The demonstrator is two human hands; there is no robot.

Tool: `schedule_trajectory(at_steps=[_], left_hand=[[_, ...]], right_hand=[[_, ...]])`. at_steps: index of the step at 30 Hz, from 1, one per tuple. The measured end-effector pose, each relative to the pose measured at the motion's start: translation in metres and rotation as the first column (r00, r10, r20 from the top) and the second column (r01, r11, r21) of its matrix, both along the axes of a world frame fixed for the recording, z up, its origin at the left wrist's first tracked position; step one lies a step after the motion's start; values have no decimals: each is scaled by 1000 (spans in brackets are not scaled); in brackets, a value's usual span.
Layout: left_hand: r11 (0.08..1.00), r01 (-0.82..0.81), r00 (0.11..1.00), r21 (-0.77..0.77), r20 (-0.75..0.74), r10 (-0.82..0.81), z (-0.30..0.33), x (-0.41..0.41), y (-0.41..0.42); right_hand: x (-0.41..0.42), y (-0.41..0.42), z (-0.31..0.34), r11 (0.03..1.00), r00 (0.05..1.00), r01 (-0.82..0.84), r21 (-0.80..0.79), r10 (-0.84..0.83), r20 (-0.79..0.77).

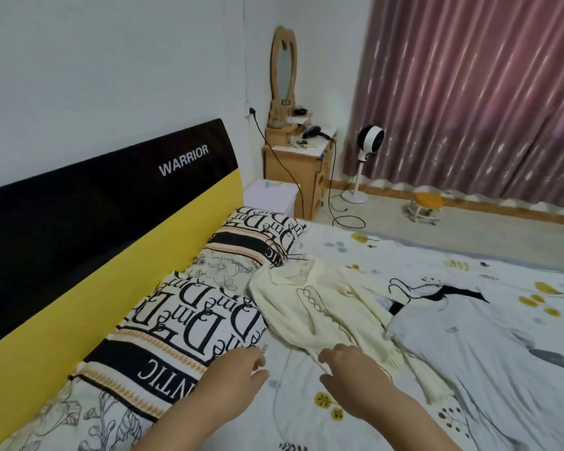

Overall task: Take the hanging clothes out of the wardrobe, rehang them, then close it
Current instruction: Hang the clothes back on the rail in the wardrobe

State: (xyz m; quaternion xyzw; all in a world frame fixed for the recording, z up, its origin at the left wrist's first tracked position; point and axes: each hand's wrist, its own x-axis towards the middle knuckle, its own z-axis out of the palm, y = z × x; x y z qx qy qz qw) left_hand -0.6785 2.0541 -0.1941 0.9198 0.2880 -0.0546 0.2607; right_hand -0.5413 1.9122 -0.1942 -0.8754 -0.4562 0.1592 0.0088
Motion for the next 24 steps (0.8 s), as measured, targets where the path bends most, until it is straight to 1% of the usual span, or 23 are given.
schedule_trajectory(at_steps=[4,8,15,20,24], left_hand=[[1000,8,1000,-6,-10,-8,-37,45,37],[999,7,1000,-34,-1,-7,-82,91,77],[999,-26,999,-39,-41,24,-175,155,154],[998,-59,997,38,-36,61,-234,197,194],[990,-96,995,102,-2,97,-272,233,230]], right_hand=[[33,44,-34,1000,1000,3,-18,-3,19],[68,90,-78,998,998,58,-12,-58,7],[133,161,-178,986,986,166,-4,-166,-22],[169,205,-254,977,976,213,1,-213,-38],[192,246,-301,984,985,173,31,-172,-29]])
